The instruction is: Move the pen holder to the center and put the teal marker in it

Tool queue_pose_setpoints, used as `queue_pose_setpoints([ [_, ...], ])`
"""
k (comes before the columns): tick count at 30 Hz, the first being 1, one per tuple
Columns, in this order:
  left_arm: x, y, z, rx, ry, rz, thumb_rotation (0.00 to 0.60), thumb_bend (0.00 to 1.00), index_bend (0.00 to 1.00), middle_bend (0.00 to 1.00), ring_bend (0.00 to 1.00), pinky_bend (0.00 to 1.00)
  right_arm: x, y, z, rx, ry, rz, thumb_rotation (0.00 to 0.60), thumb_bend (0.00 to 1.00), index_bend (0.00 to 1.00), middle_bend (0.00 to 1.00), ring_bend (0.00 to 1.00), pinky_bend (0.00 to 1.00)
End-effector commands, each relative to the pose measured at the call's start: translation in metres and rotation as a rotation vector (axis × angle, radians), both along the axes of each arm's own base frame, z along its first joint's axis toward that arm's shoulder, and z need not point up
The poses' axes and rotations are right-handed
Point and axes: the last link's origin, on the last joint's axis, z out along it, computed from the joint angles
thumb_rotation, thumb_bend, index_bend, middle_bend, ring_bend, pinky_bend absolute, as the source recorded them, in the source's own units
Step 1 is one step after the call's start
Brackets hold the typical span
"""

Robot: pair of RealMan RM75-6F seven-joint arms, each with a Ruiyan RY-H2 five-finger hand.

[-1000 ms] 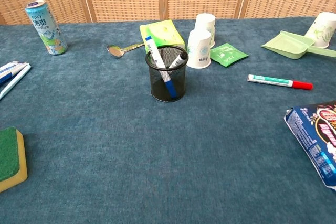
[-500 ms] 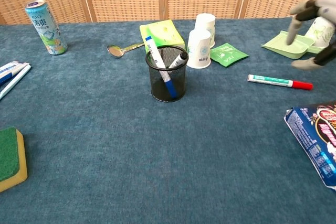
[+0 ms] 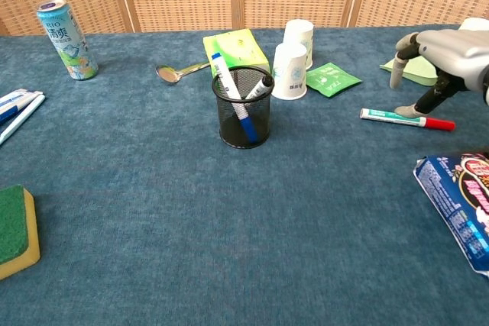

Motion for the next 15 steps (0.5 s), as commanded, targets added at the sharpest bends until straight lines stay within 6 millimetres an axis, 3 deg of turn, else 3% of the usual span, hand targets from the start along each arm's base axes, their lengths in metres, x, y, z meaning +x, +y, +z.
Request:
queue_pose_setpoints([
  [1,0.0,0.001,0.0,-0.002,-0.003,0.001,0.6,0.1,0.0,0.0,0.0,0.08,-0.002,-0.005,-0.004,0.001,0.005,-0.018,0.6,0.3,0.41,0.0,0.0,0.0],
  [15,-0.001,0.0,0.0,-0.017,-0.016,0.002,0.6,0.1,0.0,0.0,0.0,0.07,-0.024,-0.015,-0.015,-0.007,0.019,-0.049,0.6,0.31,0.41,0.0,0.0,0.0],
])
